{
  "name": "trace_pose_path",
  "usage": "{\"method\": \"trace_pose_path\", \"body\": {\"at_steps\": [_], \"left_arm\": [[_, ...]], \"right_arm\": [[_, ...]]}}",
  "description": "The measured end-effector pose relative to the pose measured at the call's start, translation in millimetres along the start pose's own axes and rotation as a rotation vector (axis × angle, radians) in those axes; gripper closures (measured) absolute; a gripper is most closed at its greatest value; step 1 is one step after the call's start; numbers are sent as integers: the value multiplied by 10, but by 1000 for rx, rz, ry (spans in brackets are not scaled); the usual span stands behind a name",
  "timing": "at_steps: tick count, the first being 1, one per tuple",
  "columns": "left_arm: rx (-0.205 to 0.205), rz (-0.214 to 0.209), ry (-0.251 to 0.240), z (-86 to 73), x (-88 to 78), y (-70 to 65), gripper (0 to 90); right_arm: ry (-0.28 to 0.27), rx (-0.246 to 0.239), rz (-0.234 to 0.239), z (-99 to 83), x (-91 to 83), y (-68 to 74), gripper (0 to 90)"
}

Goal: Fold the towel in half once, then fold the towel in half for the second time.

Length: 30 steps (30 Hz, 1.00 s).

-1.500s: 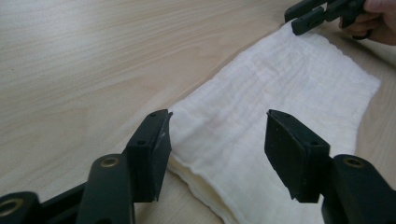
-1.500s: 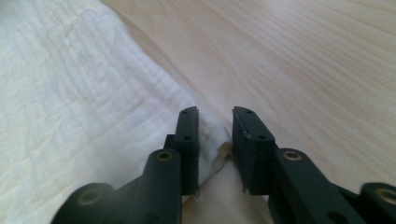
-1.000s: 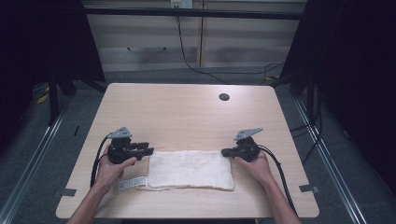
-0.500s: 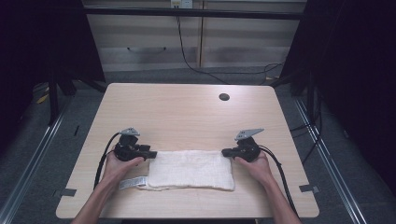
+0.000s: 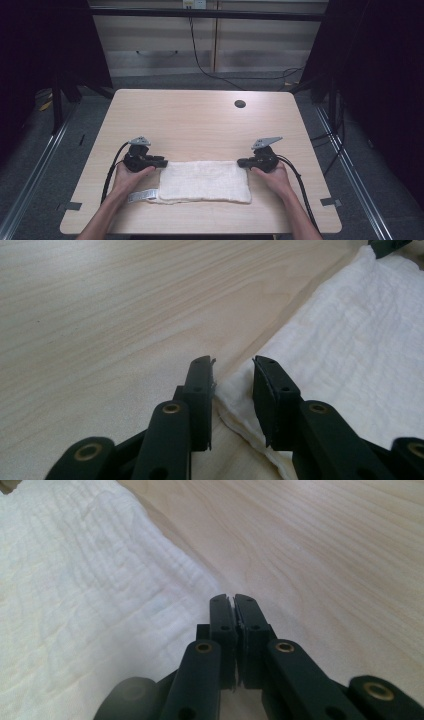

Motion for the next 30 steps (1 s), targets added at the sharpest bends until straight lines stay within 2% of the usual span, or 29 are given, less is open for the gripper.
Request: {"method": "trace_pose_path", "body": {"at_steps": [2,5,8,11,13,15,19,23,30], "left_arm": [[20,9,18,-21,11,1,709],[45,22,20,-20,24,-20,720],[99,40,37,-26,42,-68,716],[131,54,55,-31,63,-109,801],[118,58,50,-29,70,-115,857],[108,56,44,-28,73,-115,867],[62,22,14,-32,72,-93,871],[58,9,7,-29,66,-88,870],[45,0,-36,26,-9,-119,870]], "right_arm": [[-2,-1,0,3,3,0,881],[4,-6,-8,1,0,2,881],[2,-6,-11,2,0,6,881],[0,-10,-12,4,2,10,881],[5,-11,-19,2,-1,13,881],[9,-12,-18,0,-4,11,882],[4,-2,-7,0,-2,-2,883],[-1,11,-3,14,0,-16,885],[-56,25,5,97,-96,8,886]]}}
Point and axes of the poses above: each handheld gripper's, and its own axes: x roughly forward along the jaws, z roughly out of its top, y roughly to its left, the point moved 9 cm from there along x, roughly forward along the jaws, and after that the axes turned 5 degrees about -z, right-handed, at the moved point
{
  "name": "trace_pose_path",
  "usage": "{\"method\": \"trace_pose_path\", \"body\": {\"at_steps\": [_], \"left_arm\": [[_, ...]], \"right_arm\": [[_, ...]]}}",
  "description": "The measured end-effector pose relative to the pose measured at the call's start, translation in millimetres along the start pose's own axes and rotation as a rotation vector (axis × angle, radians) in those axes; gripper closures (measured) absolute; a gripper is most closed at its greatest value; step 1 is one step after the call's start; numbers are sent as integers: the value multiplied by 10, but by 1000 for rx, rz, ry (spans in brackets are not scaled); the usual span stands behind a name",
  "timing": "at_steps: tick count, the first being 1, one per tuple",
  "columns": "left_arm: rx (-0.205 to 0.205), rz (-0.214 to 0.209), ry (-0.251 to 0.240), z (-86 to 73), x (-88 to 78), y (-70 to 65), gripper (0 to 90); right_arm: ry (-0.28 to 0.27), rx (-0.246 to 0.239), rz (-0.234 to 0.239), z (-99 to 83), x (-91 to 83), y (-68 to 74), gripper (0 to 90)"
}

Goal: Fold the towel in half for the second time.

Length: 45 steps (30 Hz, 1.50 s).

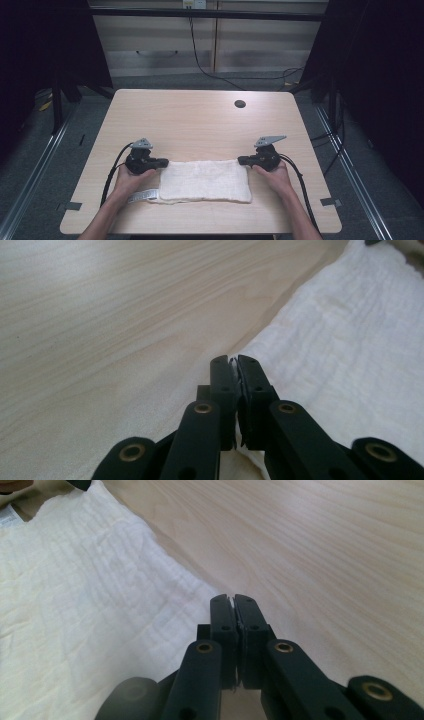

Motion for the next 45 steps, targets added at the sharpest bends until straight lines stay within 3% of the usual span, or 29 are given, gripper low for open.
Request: {"method": "trace_pose_path", "body": {"at_steps": [4,13,20,21,26,31,35,45], "left_arm": [[-9,-15,-44,76,-50,-43,871],[-18,-23,-87,177,-117,-82,871],[-17,-31,-149,347,-225,-95,871],[-14,-49,-158,363,-230,-119,871],[13,-6,-91,400,-199,-97,872],[-10,-28,-129,334,-161,-121,872],[-38,-36,-132,303,-89,-91,872],[-22,-10,-129,286,-118,-95,873]], "right_arm": [[-15,-3,2,40,-36,-4,886],[-43,-2,14,90,-110,47,886],[-100,7,-1,246,-232,-40,886],[-107,3,-4,264,-251,-54,886],[-116,7,-18,295,-315,-93,886],[-110,-2,-15,297,-313,-63,886],[-121,-18,-18,340,-354,-32,887],[-140,-61,-7,304,-501,130,887]]}}
Point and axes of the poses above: each handheld gripper's, and its own axes: x roughly forward along the jaws, z roughly out of its top, y roughly to its left, the point moved 9 cm from there along x, roughly forward along the jaws, and after that the axes turned 5 degrees about -z, right-handed, at the moved point
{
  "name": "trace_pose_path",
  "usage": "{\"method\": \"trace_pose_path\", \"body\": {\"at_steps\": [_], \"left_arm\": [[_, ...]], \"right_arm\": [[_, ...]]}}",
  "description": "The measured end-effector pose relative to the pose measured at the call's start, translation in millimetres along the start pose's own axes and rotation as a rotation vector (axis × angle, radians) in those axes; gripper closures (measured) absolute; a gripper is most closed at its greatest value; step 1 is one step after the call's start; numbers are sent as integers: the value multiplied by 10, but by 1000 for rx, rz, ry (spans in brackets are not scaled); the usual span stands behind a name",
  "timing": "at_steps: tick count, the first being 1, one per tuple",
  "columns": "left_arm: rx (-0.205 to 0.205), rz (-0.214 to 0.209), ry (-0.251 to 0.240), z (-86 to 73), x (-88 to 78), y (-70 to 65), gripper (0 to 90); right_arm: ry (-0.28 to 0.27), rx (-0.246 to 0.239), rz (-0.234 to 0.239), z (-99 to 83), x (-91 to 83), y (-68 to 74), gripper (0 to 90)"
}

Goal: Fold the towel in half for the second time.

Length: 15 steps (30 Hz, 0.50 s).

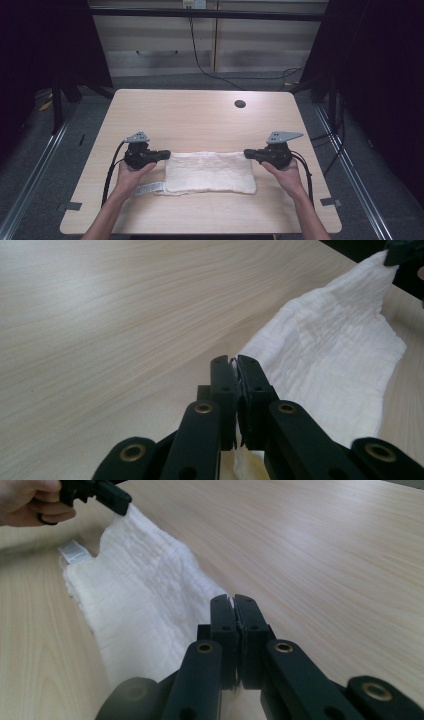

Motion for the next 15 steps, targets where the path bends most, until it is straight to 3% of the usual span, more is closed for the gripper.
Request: {"method": "trace_pose_path", "body": {"at_steps": [7,15], "left_arm": [[-8,28,-4,-14,-1,20,873],[2,28,-9,0,0,-16,874]], "right_arm": [[31,-50,50,-146,-85,299,888],[103,-87,80,-384,-103,483,887]]}}
Point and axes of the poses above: each handheld gripper's, and its own axes: x roughly forward along the jaws, z roughly out of its top, y roughly to its left, the point moved 9 cm from there along x, roughly forward along the jaws, and after that the axes turned 5 degrees about -z, right-handed, at the moved point
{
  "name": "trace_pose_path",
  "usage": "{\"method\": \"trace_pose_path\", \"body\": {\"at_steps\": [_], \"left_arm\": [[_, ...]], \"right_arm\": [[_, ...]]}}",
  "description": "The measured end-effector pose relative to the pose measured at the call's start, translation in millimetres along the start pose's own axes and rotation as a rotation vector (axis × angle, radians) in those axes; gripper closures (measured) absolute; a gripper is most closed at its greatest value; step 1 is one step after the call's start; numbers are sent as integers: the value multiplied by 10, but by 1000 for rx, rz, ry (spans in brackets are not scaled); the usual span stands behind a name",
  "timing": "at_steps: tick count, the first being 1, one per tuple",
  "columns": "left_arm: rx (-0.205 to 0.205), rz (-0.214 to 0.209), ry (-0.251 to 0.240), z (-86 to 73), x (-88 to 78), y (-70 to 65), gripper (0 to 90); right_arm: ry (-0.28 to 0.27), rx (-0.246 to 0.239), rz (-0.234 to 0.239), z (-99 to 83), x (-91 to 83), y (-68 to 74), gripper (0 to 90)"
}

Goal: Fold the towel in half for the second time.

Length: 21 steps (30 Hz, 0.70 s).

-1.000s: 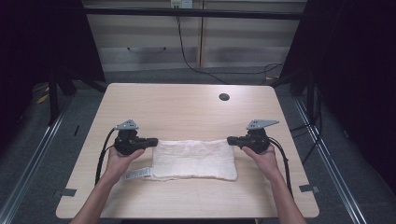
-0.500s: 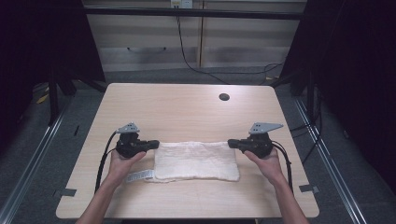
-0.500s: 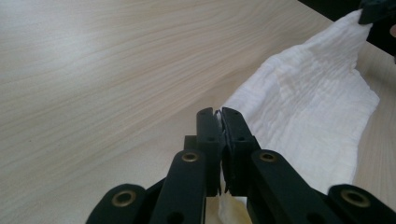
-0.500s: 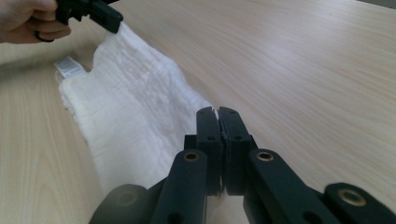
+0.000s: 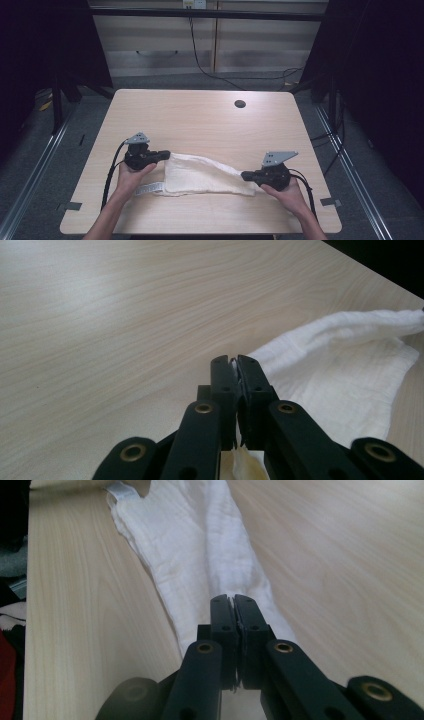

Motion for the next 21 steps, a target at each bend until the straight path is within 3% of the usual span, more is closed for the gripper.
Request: {"method": "trace_pose_path", "body": {"at_steps": [11,16,21], "left_arm": [[15,-11,1,-3,20,-62,874],[34,-38,-35,76,-51,-168,873],[106,-63,-50,142,-133,-369,872]], "right_arm": [[130,-3,8,-394,103,83,887],[149,-6,-3,-408,150,88,890],[143,28,-2,-414,154,77,892]]}}
Point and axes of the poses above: each handheld gripper's, and its own axes: x roughly forward along the jaws, z roughly out of its top, y roughly to its left, the point moved 9 cm from there along x, roughly forward along the jaws, and after that the axes turned 5 degrees about -z, right-handed, at the moved point
